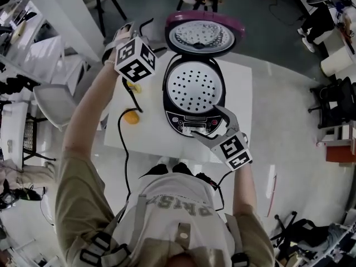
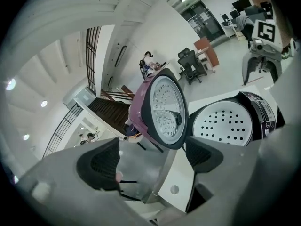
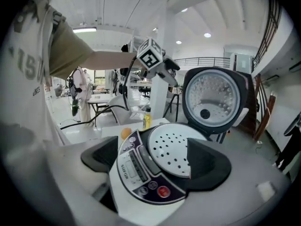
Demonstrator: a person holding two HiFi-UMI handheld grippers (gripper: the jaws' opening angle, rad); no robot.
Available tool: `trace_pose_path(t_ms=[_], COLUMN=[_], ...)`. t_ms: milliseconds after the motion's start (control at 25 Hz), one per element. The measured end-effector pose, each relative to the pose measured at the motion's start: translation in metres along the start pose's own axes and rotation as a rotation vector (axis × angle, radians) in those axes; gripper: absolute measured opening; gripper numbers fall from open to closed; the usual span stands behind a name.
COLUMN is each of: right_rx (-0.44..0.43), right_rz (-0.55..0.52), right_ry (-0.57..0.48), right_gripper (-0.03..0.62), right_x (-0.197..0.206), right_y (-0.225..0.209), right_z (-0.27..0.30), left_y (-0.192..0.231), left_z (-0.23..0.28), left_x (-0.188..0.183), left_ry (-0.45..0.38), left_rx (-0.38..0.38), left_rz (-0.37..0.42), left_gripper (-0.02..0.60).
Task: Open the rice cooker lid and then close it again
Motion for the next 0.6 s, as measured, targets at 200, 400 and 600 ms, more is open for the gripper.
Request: trace_pose_path(t_ms=[200, 400, 600], right_rx=[0.113, 0.173, 0.192], right_rz=[-0.155, -0.303, -0.431], right_ry=[0.015, 0.02, 0.03], right_gripper=[0.448, 0.446, 0.447], right_x=[-0.034, -0.077, -0.116], right_y=[-0.061, -0.107, -0.136], right_z=[-0.028, -0.042, -0.05], left_y=[0.009, 0.018, 0.026], left_z=[-0.008, -0.01, -0.009], left_x=[-0.016, -0.035, -0.053], left_ry=[0.0, -0.002, -0.011], left_rx=[0.007, 0.026, 0.035], left_rz=[0.014, 0.04, 0.054], left_gripper=[0.451, 0.453, 0.451])
Point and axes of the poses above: the fingertips, and each gripper's own axes: z forward along the fingers, y to its left, x out of its underside, the point moved 10 cm from there along -z, backward along the fingers, and after that the axes turned 1 degree about y, right-handed, at the moved point
